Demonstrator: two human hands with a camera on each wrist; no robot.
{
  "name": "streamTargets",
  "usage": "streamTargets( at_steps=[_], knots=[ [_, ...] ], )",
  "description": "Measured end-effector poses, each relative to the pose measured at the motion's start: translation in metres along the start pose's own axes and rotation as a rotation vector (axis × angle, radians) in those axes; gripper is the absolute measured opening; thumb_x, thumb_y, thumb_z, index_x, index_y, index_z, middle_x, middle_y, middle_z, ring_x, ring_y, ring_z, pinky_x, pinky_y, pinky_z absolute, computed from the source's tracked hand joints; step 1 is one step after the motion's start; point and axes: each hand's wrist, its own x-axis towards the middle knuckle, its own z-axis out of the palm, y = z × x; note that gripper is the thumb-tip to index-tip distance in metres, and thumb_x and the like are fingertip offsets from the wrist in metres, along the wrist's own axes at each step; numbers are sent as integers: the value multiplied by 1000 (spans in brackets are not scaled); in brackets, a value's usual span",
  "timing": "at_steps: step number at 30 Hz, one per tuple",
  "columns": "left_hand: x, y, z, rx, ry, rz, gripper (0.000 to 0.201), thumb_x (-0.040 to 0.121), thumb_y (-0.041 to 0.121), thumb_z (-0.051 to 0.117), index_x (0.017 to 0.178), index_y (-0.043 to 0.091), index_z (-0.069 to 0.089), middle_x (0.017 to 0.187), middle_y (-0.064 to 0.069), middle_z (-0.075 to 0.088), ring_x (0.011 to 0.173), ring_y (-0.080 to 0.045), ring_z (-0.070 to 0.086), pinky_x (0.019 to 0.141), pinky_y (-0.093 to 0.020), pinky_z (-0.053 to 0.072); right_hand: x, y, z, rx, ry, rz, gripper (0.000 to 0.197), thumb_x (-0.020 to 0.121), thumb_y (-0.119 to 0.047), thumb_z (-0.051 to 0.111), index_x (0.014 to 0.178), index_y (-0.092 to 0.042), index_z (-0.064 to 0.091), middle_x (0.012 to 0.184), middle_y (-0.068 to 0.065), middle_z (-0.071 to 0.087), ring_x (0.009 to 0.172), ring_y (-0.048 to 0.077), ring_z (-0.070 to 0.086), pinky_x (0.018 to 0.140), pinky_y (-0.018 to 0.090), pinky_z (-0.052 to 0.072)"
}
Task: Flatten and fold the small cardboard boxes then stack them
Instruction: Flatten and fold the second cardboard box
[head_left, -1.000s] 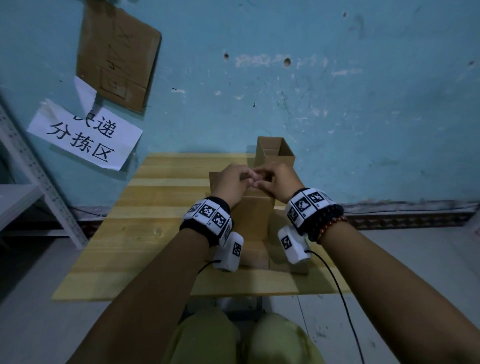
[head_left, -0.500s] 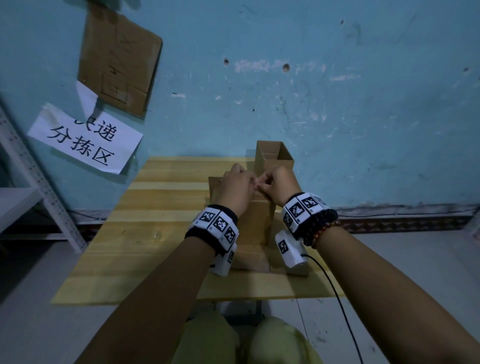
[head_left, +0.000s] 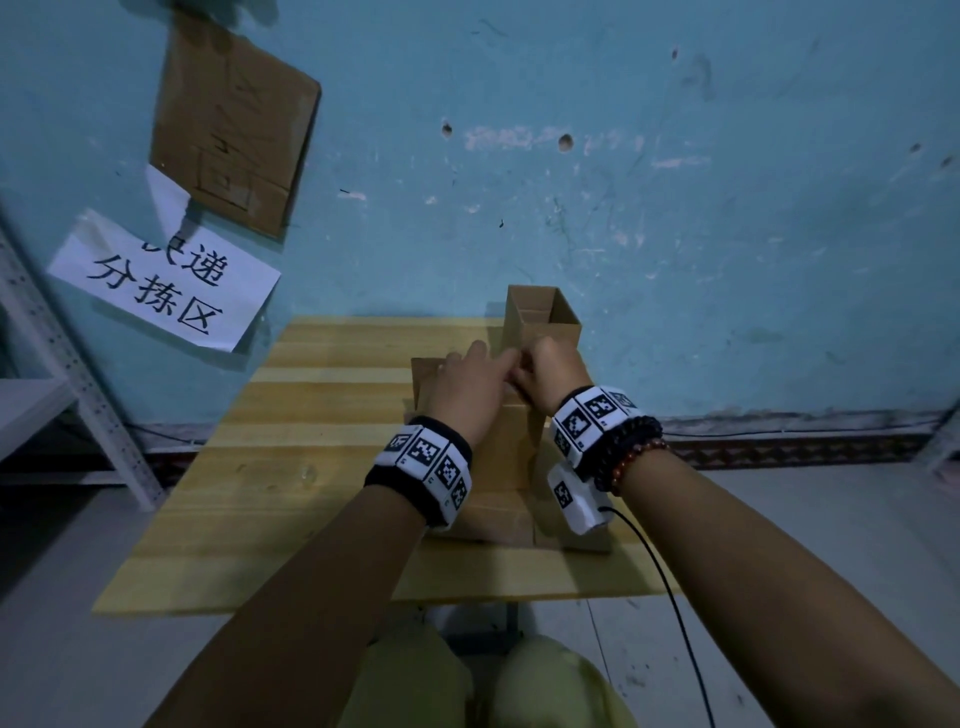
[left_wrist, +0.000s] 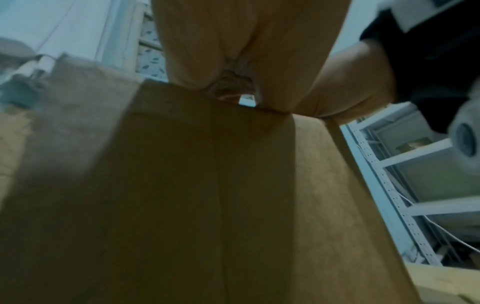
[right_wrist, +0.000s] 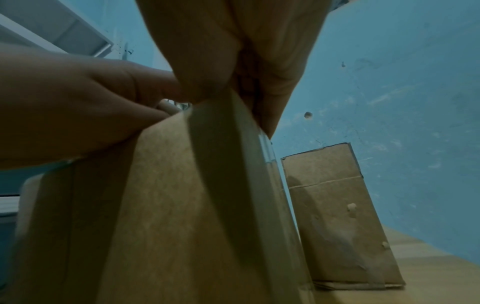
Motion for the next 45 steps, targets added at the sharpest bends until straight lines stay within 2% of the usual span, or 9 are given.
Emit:
streamTargets(
  at_steps=[12,21,24,27,30,34,39,41,45],
  knots=[
    [-2,6,-1,62,9,-70,27,98,14,31,123,15,39,123,-13,46,110,-36,48,81,-45,47,0,-11,-7,-206,-70,-118,19,90,1,45,90,7,63,97,24,62,92,35,59,66,30,33],
    [2,8,-4,34,27,-135,31,97,10,32,126,4,37,129,-15,43,116,-31,45,89,-38,43,1,-9,6,-369,-14,-201,27,92,-4,44,114,3,57,123,20,50,109,33,52,85,35,39],
    [3,1,-5,36,43,-126,30,94,7,36,123,4,39,126,-15,45,114,-31,46,87,-38,44,-2,-2,6,-288,26,-186,26,95,-7,43,115,4,56,129,19,48,108,33,53,81,31,36],
    [1,-3,-3,92,32,-89,29,94,6,36,122,4,42,127,-14,44,115,-30,44,86,-38,43,-5,2,3,-76,97,-155,20,93,-10,51,95,7,63,107,22,57,97,29,54,64,20,20],
    [0,-6,1,69,62,-7,32,95,7,34,125,8,43,129,-12,45,115,-28,46,87,-36,40,-3,10,2,172,171,-85,17,87,-10,62,89,6,68,93,10,45,85,17,45,69,16,27],
    [0,-6,4,-31,-4,72,42,97,38,35,135,19,39,140,-6,43,129,-24,39,106,-37,30,-1,22,5,467,182,23,9,83,-1,63,80,-1,71,83,8,59,67,7,58,69,24,50],
    [3,-10,7,-34,-84,64,67,84,67,40,137,27,36,145,-1,37,134,-21,31,111,-38,22,-9,21,-3,441,242,3,34,83,4,60,115,-7,65,67,-4,59,58,1,51,58,-4,38],
    [4,-11,7,-42,-78,63,68,82,68,41,136,27,37,144,0,38,134,-21,31,110,-37,23,-11,19,-5,395,253,-23,34,82,7,58,114,-5,63,62,-7,55,58,0,51,59,-1,41],
    [2,-11,6,-44,-82,45,70,82,69,41,138,26,35,145,1,37,134,-20,31,110,-37,23,-13,22,-2,231,215,-108,9,82,6,57,84,4,66,84,18,67,84,31,63,78,33,50]
  ],
)
